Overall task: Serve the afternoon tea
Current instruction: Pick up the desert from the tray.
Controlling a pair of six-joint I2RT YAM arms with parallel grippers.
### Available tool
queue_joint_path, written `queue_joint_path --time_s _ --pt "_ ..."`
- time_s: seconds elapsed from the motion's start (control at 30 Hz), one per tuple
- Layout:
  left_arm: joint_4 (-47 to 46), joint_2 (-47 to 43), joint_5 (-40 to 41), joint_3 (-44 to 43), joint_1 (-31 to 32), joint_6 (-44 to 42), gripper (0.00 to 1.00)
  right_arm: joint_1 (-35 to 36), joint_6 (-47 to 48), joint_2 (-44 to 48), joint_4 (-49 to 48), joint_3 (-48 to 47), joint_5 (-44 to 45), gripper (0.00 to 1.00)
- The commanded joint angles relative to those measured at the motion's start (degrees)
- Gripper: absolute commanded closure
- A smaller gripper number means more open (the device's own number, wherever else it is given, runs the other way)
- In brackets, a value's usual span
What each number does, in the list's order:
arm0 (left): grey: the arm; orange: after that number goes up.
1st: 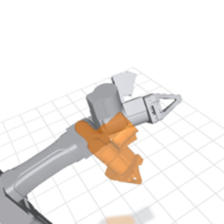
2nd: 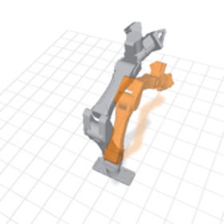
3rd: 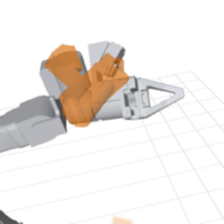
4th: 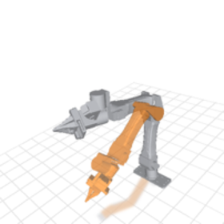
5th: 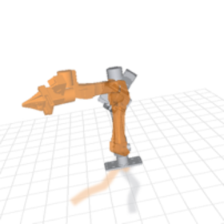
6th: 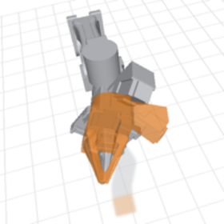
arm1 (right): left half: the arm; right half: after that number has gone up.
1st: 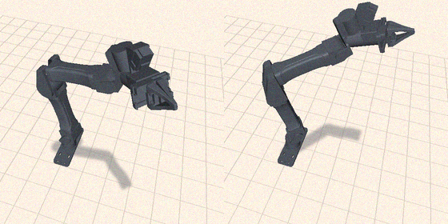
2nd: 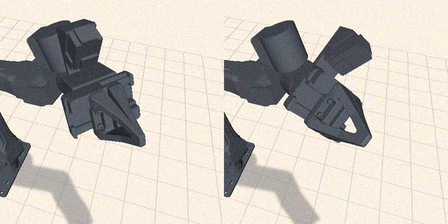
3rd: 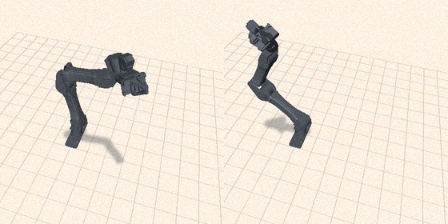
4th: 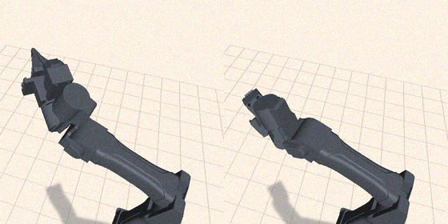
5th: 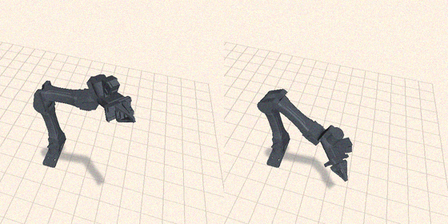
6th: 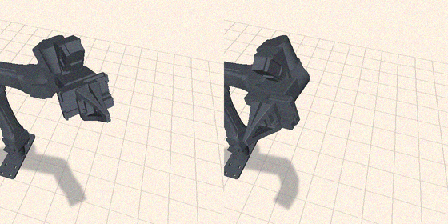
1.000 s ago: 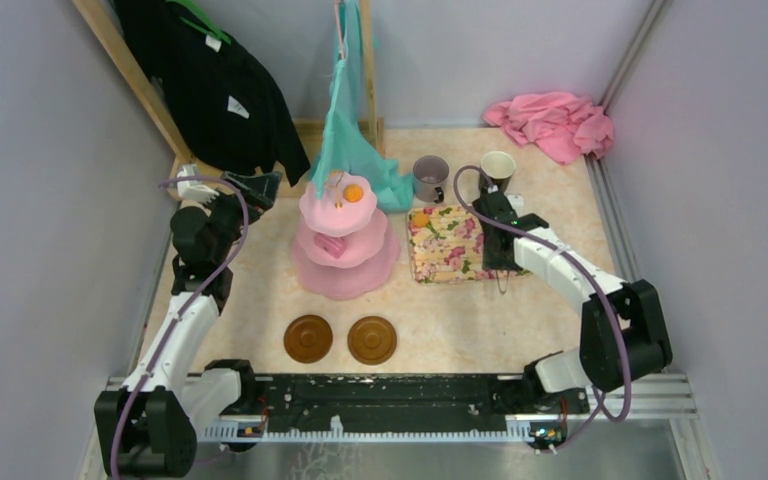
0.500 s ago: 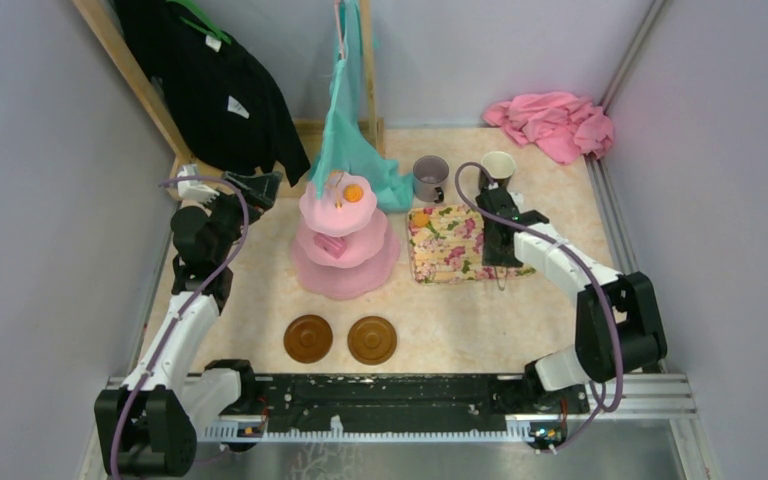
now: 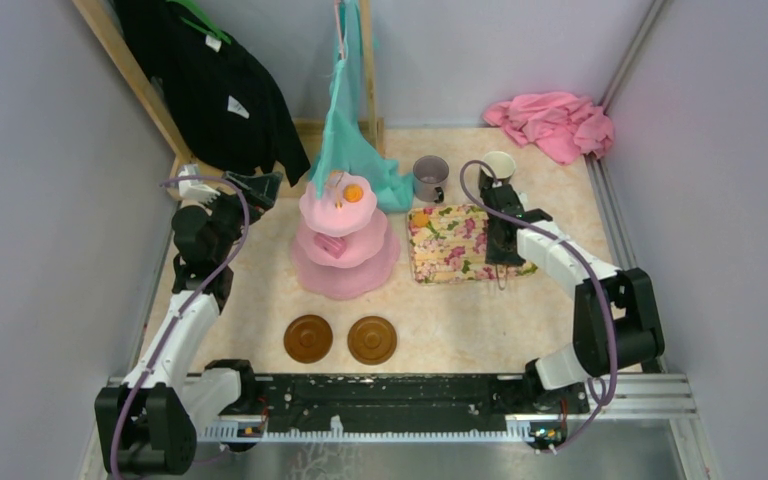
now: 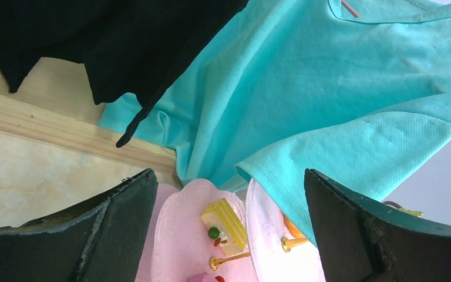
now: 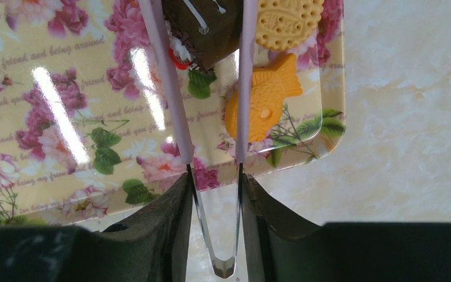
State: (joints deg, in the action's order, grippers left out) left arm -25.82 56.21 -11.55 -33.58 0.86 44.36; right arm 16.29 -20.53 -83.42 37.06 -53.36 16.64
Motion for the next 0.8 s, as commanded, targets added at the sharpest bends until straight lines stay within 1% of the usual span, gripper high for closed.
queue_joint_path --time_s 0.0,0.23,0.37,0.57,0.77 --pt "-2.5 0.2 -0.3 0.2 -0.4 -0.2 0.01 -0.7 0.5 0.0 -2.0 -1.1 -0.3 0.7" --pt "-2.5 0.0 -0.3 0.2 -0.4 -0.1 0.01 -0.7 0.1 2.2 -1.6 -0.4 -1.3 0.87" --pt "-2.5 -0.1 -0.3 0.2 -0.4 -0.1 0.01 -0.6 -0.2 4.4 -0.8 -0.4 -2.3 0.99" --pt "-2.4 -0.2 -0.2 0.3 -0.5 -0.1 0.01 0.9 -0.6 7.6 0.6 -1.2 -2.1 1.0" --pt "-2.3 -0.5 0.0 0.3 -0.6 -0.2 0.01 5.7 -1.9 10.0 3.1 -3.2 0.3 1.0"
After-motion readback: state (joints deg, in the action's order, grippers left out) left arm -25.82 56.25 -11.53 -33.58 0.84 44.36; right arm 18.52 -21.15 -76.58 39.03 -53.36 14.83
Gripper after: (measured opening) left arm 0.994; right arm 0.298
